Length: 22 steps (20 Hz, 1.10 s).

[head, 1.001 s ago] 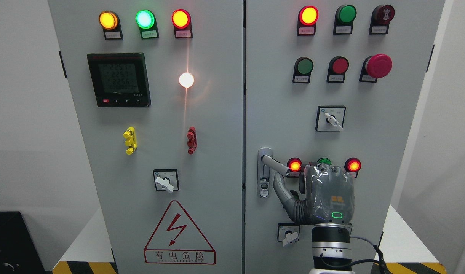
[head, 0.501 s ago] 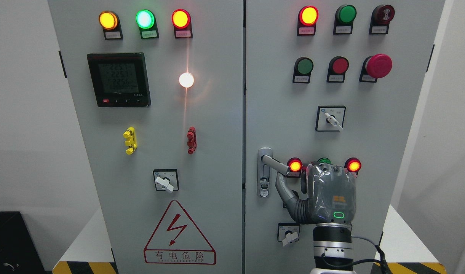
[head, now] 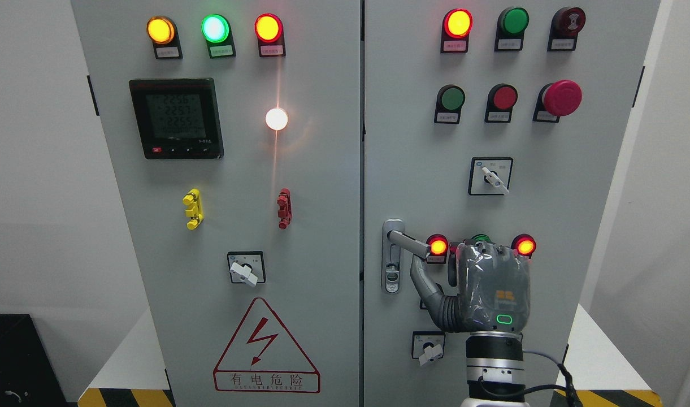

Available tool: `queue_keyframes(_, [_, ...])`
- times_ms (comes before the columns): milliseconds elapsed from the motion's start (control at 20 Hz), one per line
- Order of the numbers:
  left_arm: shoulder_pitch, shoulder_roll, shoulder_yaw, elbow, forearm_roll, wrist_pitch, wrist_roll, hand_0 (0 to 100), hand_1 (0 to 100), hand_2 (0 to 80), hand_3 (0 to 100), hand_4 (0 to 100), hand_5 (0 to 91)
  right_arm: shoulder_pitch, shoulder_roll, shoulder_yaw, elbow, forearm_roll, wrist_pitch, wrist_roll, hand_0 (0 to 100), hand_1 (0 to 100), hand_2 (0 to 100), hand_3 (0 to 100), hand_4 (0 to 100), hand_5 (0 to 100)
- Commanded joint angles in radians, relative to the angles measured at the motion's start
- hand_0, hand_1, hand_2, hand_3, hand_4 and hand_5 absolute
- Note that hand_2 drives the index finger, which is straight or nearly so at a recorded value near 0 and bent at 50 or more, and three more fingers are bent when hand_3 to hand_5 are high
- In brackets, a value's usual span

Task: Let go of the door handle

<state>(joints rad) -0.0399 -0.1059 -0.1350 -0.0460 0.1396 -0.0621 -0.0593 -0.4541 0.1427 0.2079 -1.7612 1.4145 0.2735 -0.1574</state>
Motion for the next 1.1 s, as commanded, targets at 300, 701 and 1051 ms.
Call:
queue_keyframes(300, [0.0,0.0,0.0,0.0,0.0,-0.001,-0.001,12,56,0.0,0,0,0.0,-0.002,0.0,-0.002,-0.001,0.0,-0.002,0.001,44,28,100,100,95,100])
queue_keyframes(701, [0.0,0.0,0.0,0.0,0.0,-0.001,-0.001,12,56,0.0,0,0,0.0,-0.003,0.0,-0.002,-0.001,0.0,-0.002,-0.001,44,28,100,100,95,100])
queue_keyframes(1051, [0.0,0.0,0.0,0.0,0.0,-0.001,-0.001,12,56,0.0,0,0,0.0,-0.006,0.0,-0.002,-0.001,-0.002,-0.002,-0.001,44,27,100,100,95,100])
